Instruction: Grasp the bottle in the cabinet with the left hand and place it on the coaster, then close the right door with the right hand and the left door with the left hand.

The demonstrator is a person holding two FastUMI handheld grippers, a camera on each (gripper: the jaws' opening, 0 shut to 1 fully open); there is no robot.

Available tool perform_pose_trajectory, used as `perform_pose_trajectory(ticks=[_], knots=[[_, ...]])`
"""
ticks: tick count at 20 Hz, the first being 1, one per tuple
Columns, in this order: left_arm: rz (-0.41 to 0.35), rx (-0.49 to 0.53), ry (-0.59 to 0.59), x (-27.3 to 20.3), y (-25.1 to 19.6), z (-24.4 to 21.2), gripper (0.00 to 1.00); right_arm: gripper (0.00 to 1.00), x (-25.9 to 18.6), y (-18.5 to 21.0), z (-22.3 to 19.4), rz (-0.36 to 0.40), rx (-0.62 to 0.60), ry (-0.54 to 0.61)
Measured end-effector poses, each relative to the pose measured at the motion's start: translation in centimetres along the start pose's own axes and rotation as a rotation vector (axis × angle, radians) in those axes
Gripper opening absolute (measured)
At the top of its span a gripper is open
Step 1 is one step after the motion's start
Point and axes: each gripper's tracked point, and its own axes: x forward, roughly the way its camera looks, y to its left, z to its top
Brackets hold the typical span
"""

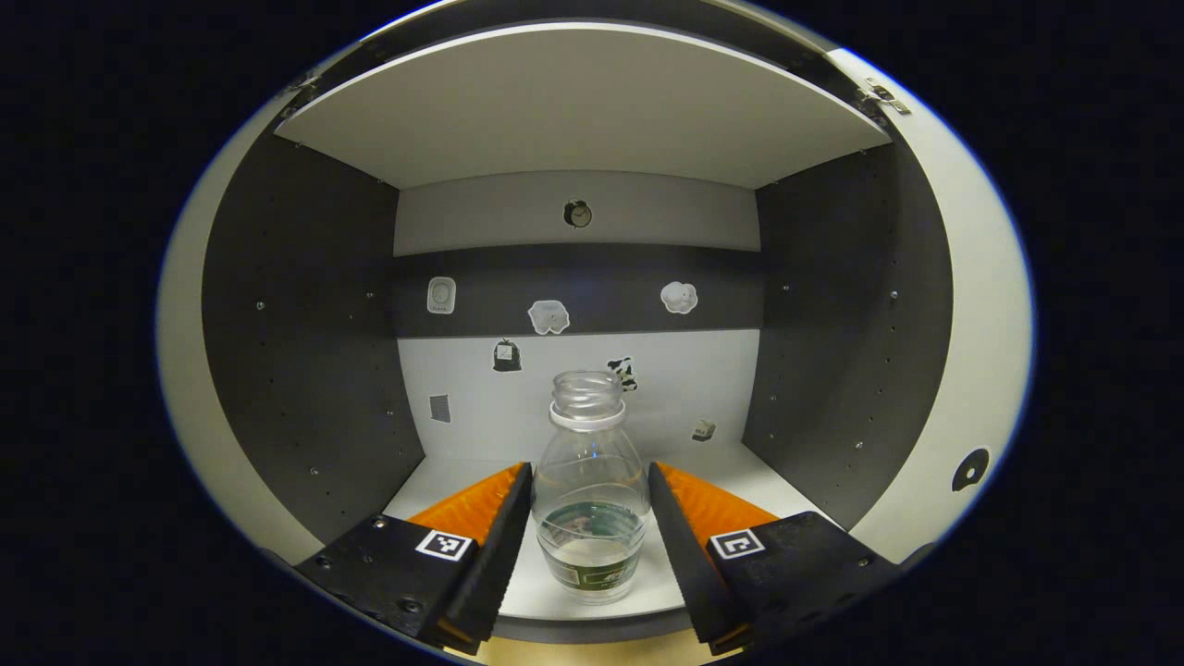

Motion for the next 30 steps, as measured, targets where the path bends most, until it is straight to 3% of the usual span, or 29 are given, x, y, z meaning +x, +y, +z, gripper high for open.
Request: perform_pose_trajectory(ticks=[13, 23, 30], knots=[[-0.141, -0.081, -0.036, -10.4, -0.9, -0.2, 0.78, 0.98, -0.7, 0.0, 1.2, 0.048, 0.036, -0.028], [-0.116, -0.158, 0.125, -15.5, 1.2, -11.5, 0.79, 0.98, -2.2, 1.7, 1.9, 0.101, 0.068, -0.029], [-0.163, -0.202, 0.177, -16.9, -0.9, -19.5, 0.79, 0.96, -3.1, 1.7, 1.9, 0.098, 0.054, -0.022]])
